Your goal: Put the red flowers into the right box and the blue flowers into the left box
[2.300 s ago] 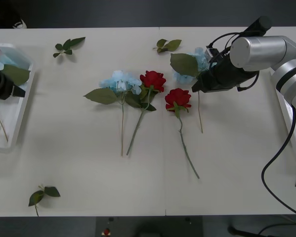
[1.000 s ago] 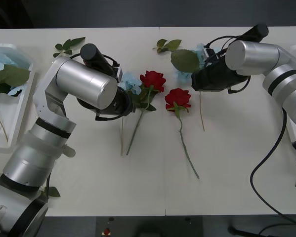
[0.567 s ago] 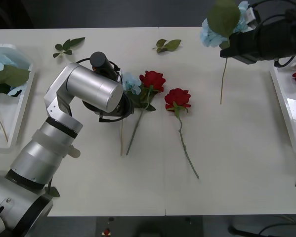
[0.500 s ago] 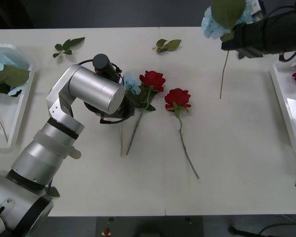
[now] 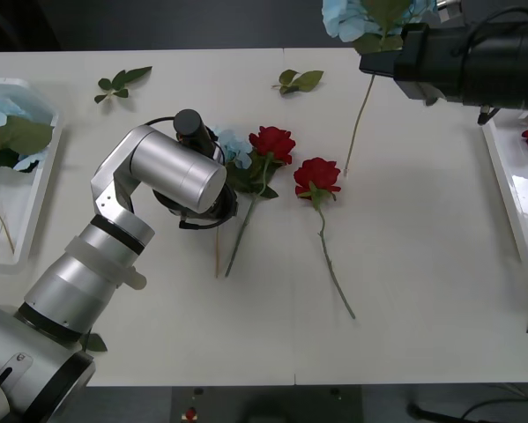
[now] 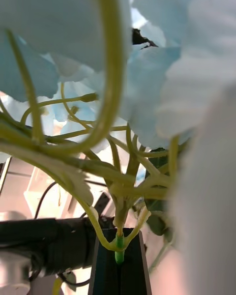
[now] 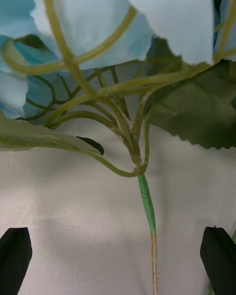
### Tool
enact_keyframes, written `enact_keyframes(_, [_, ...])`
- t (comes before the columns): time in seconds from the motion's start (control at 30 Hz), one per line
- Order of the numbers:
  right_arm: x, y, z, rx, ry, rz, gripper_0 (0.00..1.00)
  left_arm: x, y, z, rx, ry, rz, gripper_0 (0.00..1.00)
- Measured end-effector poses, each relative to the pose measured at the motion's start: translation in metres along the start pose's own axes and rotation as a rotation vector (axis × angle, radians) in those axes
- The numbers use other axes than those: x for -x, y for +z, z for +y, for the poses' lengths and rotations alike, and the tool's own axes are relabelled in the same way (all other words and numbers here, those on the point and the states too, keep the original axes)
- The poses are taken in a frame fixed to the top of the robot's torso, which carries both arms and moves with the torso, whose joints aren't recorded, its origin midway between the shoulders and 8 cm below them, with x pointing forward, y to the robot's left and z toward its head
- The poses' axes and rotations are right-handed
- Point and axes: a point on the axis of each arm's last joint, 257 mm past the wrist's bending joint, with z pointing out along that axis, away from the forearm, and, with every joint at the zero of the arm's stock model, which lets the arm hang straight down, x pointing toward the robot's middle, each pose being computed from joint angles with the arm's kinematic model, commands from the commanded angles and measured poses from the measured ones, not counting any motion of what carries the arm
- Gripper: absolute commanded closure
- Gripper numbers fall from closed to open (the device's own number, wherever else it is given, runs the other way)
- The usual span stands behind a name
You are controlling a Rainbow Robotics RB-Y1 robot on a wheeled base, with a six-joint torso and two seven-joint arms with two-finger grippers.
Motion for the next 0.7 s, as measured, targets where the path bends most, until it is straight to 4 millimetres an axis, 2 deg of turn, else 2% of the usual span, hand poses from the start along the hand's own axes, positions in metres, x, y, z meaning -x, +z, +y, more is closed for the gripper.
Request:
enact_keyframes(0.2, [-0.014, 0.007, 0.029, 0.065, 0.016, -0.051, 1.00, -0.002, 0.002, 0.001, 0.026, 0.025, -0.004, 0.06])
enact_keyframes(0.37, [-0.018, 0.019, 0.043, 0.107, 0.039, -0.080, 1.00, -0.008, 0.011, -0.003, 0.034, 0.057, -0.003, 0.09])
enact_keyframes(0.57, [-0.026, 0.034, 0.060, 0.163, 0.069, -0.077, 1.00, -0.009, 0.012, -0.001, 0.048, 0.068, -0.003, 0.12])
enact_keyframes(0.63, [-0.028, 0.037, 0.065, 0.174, 0.072, -0.076, 1.00, -0.009, 0.012, -0.001, 0.049, 0.068, -0.003, 0.21])
enact_keyframes(0.67, [-0.029, 0.037, 0.068, 0.180, 0.071, -0.075, 1.00, -0.008, 0.012, 0.000, 0.053, 0.069, -0.005, 0.31])
enact_keyframes(0.7, [-0.029, 0.038, 0.070, 0.185, 0.069, -0.073, 1.00, -0.008, 0.012, 0.001, 0.057, 0.070, -0.006, 0.53])
